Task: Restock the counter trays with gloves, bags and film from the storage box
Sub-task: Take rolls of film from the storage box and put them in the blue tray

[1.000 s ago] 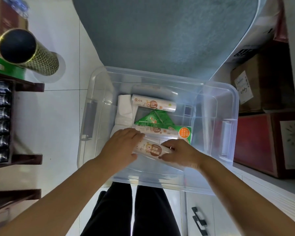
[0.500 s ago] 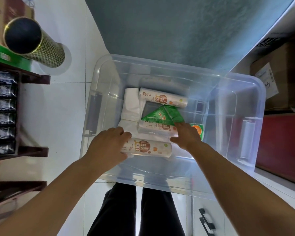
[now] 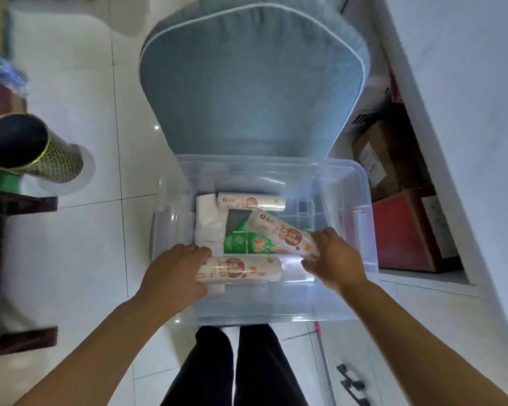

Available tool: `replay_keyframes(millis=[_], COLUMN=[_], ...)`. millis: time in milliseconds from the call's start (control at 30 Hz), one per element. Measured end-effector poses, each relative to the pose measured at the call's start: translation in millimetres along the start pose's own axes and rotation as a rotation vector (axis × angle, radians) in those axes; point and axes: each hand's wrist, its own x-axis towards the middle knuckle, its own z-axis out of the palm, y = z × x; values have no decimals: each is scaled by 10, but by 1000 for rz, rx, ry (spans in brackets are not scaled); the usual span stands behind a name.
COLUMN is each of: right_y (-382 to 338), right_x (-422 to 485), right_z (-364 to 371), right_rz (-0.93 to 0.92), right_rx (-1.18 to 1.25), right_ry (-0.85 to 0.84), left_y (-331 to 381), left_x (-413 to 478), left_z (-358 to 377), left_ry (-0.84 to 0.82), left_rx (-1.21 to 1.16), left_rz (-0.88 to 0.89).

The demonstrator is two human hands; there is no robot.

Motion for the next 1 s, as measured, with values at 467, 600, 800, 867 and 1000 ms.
replay_keyframes(millis=[467,600,800,867,1000], right_y=[-222,-38,390,572,1040], right_x=[-2191,-2918,-4096,-4493,-5284], right_z=[-1464,-1608,-1588,-1528,-1382], right_rz=[173,310,530,607,757], right_rx=[-23,-32,-9,0,29], right_ry=[491,611,770,811,862], left_y=[969,1574,2522,2849,3468], left_x=[-613,-800,-1200,-1367,-1720], left_z=[-1118,-1207,-1109,-1012,-754], left_ry=[128,171,211,219,211], left_rx=[74,75,77,83,76], left_rz=[354,560,790,843,903])
